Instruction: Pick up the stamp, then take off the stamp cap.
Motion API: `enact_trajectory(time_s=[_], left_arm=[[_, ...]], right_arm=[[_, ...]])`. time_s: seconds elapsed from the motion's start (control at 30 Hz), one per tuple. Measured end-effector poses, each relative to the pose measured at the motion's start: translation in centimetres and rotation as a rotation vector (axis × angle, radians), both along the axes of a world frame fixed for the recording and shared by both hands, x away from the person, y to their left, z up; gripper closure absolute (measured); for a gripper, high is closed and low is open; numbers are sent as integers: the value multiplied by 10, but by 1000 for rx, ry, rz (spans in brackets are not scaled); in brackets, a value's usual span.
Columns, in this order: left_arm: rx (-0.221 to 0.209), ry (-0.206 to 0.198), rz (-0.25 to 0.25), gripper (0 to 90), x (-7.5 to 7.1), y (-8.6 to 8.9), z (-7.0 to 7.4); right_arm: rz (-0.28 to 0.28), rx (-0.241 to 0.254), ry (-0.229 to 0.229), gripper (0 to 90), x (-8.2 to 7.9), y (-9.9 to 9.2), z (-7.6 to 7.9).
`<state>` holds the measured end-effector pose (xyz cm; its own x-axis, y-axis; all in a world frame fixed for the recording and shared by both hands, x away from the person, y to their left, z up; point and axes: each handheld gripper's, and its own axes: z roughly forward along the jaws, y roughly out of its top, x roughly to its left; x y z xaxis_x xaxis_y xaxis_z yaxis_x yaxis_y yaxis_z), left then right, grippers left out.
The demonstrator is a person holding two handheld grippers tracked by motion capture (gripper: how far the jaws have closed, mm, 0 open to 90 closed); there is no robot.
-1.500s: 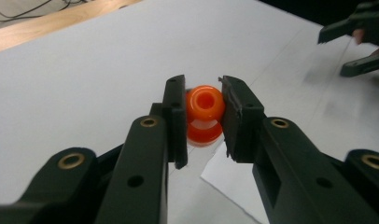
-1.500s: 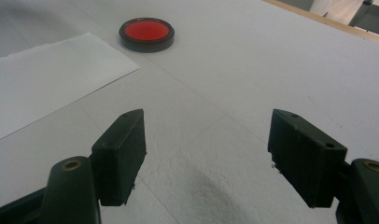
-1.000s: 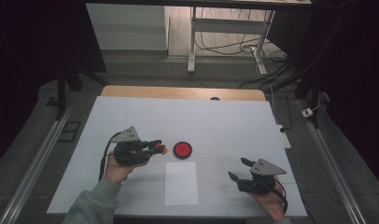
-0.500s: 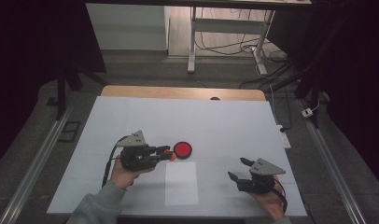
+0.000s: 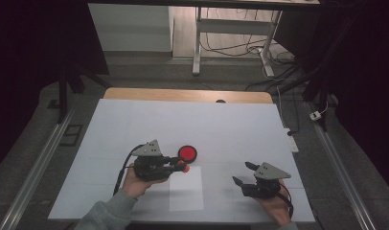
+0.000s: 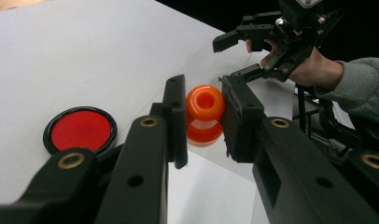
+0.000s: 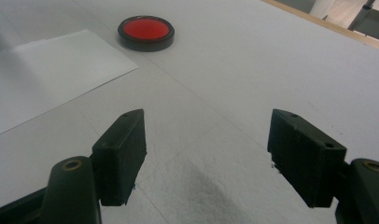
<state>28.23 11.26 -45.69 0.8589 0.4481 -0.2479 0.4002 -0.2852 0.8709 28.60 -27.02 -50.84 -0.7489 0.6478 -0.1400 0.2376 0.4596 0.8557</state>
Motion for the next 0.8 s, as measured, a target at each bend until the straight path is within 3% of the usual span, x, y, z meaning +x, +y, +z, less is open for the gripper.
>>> enact_trajectory(time_s=[0.8], left_arm=[[6,-2,5,722,2,-3,-2]], right_arm=[[11,3,-3,278,-1,5,2]])
